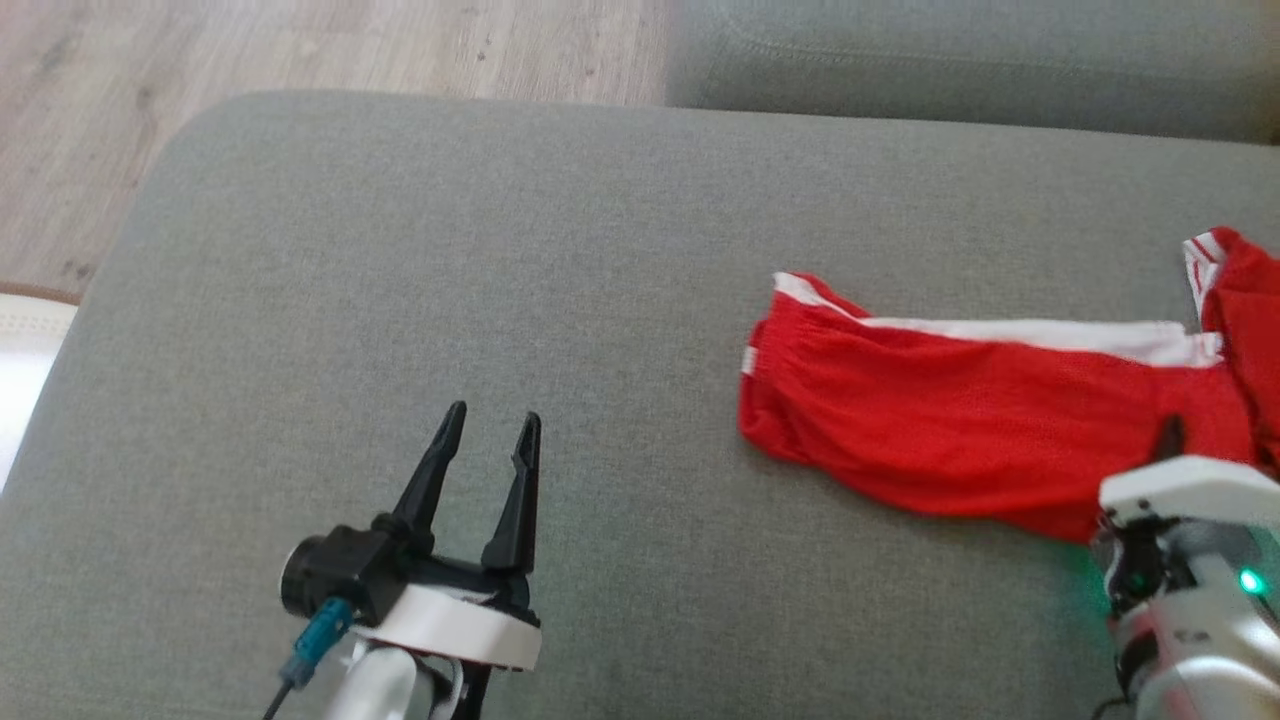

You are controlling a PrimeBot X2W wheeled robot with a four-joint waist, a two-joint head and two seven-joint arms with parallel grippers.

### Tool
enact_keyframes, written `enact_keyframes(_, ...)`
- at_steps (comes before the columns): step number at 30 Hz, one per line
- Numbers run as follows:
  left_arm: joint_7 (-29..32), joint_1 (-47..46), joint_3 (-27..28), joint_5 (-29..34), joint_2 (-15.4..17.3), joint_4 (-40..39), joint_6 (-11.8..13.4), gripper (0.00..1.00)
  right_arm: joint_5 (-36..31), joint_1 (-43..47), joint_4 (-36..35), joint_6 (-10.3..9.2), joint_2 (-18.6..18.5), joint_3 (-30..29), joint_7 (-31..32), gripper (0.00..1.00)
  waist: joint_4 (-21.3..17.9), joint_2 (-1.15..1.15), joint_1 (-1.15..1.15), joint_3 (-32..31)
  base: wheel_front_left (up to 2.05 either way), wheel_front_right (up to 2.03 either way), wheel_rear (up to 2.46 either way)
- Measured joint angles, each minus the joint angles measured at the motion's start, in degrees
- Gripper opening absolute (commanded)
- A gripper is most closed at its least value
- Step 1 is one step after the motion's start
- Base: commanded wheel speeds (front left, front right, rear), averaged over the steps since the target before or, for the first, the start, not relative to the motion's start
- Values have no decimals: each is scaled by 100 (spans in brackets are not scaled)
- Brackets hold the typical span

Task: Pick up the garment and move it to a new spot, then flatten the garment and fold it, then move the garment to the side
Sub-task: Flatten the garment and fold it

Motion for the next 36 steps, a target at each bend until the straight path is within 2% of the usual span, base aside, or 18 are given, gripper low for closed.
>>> enact_keyframes(3, 0, 106, -13, 12, 1, -1, 0, 100, -4, 253, -169, 0, 2, -270, -31, 0, 1, 0, 0, -89, 0, 0, 0)
enact_keyframes(6, 0, 163, -9, 15, 1, -1, 0, 100, -32, 300, -312, -1, 65, -290, -32, 0, 9, 0, 0, -115, 0, 0, 0)
enact_keyframes(15, 0, 210, -3, 65, 2, 76, 0, 100, -204, 293, -661, -1, 287, 25, -48, 0, 80, 0, 1, -222, 0, 0, 0)
enact_keyframes(20, 0, 210, -14, 78, 2, 103, -1, 100, -256, 293, -996, -1, 379, 610, -46, 0, 186, 0, 0, -324, 0, 0, 0)
enact_keyframes(27, 0, 288, -41, 105, 3, 203, -1, 100, 737, 378, -1731, -1, 403, 2001, 80, 0, 392, 0, 0, -458, 0, 0, 0)
enact_keyframes(36, 0, 383, -58, 105, 8, 243, -1, 100, 1232, 639, -1979, -1, 404, 2955, 54, 0, 666, 0, 0, -481, 0, 0, 0)
